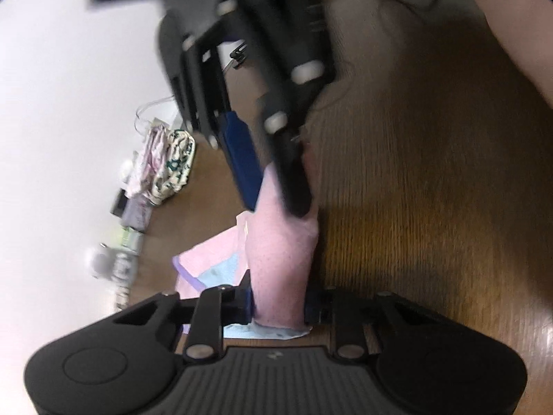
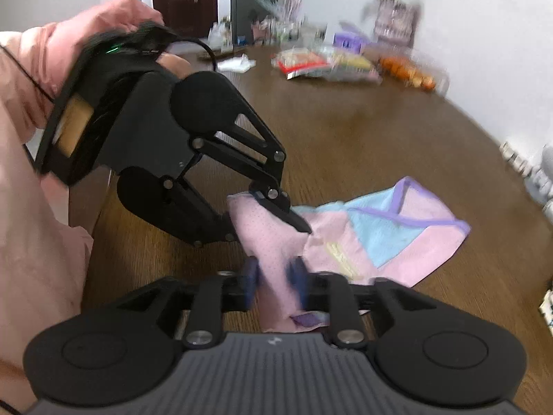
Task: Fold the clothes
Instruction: 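Grasp the folded garment's edge with the right gripper while the left gripper grasps beside it, then lift the held edge and fold it over the bundle with both grippers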
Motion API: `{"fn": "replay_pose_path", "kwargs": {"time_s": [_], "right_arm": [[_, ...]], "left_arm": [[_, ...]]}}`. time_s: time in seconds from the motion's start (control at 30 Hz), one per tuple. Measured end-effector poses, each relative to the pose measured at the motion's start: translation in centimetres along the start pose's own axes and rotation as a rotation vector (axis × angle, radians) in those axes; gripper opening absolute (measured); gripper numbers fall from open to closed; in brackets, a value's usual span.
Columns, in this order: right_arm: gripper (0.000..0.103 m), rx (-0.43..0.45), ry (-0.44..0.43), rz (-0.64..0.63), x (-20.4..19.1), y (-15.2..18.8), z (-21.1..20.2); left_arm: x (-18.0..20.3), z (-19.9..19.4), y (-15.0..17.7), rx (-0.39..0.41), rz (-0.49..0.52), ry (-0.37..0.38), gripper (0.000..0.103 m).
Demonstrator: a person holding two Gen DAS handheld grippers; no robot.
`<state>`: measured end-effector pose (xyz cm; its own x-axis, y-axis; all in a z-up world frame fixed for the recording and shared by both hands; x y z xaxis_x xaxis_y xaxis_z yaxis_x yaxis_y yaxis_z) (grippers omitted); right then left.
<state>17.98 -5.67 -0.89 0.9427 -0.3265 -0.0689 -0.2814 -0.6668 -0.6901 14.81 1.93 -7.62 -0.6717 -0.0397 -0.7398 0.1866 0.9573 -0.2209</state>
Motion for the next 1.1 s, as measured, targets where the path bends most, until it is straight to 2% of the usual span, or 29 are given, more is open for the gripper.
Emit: {"fn": "replay_pose_path", "kwargs": {"time_s": [0.07, 0.13, 0.23, 0.33, 0.37, 0.4, 0.43, 0.5, 0.53, 0.7, 0.8, 0.9, 0.93, 1.03, 1.1], "right_arm": [[0.068, 0.043, 0.065, -0.076, -0.5, 0.9, -0.2], [0.069, 0.072, 0.127, -0.161, -1.1, 1.8, -0.1], [0.08, 0.083, 0.235, -0.318, -1.3, 3.3, 1.5], [0.081, 0.103, 0.317, -0.458, -1.0, 3.9, 3.3], [0.077, 0.101, 0.316, -0.464, -0.8, 3.8, 3.7], [0.069, 0.099, 0.313, -0.466, -0.6, 3.6, 4.1], [0.063, 0.087, 0.279, -0.437, -0.4, 3.4, 4.3], [0.024, 0.061, 0.199, -0.368, -0.4, 3.0, 4.3], [0.019, 0.042, 0.148, -0.324, -0.5, 2.9, 3.9], [0.019, -0.027, -0.114, -0.077, -1.0, 1.9, 1.6], [0.019, -0.013, -0.215, 0.085, 0.5, 1.3, 0.7], [0.019, 0.013, -0.261, 0.312, 4.0, 0.9, 1.3], [0.019, 0.02, -0.26, 0.388, 5.4, 1.1, 1.6], [0.019, 0.038, -0.267, 0.55, 8.5, 1.5, 2.4], [0.021, 0.055, -0.255, 0.622, 10.0, 1.6, 2.8]], "left_arm": [[-0.8, 0.0, 0.4, 0.016, -0.059, 0.031, 0.023], [-1.6, 0.0, 0.8, 0.032, -0.11, 0.06, 0.023], [-2.8, -0.2, 1.2, 0.056, -0.175, 0.104, 0.023], [-3.8, -0.6, 1.3, 0.074, -0.222, 0.141, 0.023], [-3.9, -0.9, 1.2, 0.08, -0.231, 0.155, 0.023], [-3.8, -1.2, 1.0, 0.086, -0.237, 0.169, 0.023], [-3.8, -1.5, 0.9, 0.093, -0.246, 0.187, 0.023], [-3.6, -2.4, 0.7, 0.109, -0.275, 0.233, 0.023], [-3.6, -2.8, 0.6, 0.122, -0.299, 0.263, 0.023], [-4.4, -5.0, 0.8, 0.225, -0.509, 0.487, 0.025], [-5.7, -4.9, 1.9, 0.275, -0.664, 0.554, 0.032], [-7.8, -3.1, 3.9, 0.285, -0.885, 0.553, 0.054], [-8.5, -2.2, 4.8, 0.284, -0.954, 0.541, 0.057], [-9.9, 0.4, 7.9, 0.263, -1.163, 0.493, 0.059], [-10.2, 1.3, 9.3, 0.261, -1.254, 0.47, 0.059]]}}
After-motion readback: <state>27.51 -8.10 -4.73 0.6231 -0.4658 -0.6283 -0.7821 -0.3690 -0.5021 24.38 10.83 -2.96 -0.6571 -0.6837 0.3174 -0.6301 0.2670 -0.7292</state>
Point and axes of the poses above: each gripper's, at about its wrist camera, not at the fingertips, and z roughly the way its jaws point, x to its right, y to its underside, the point moved 6 cm from there along z, roughly the way its jaws point, and after that the axes turned 10 degrees about z, right-handed, at the moved point
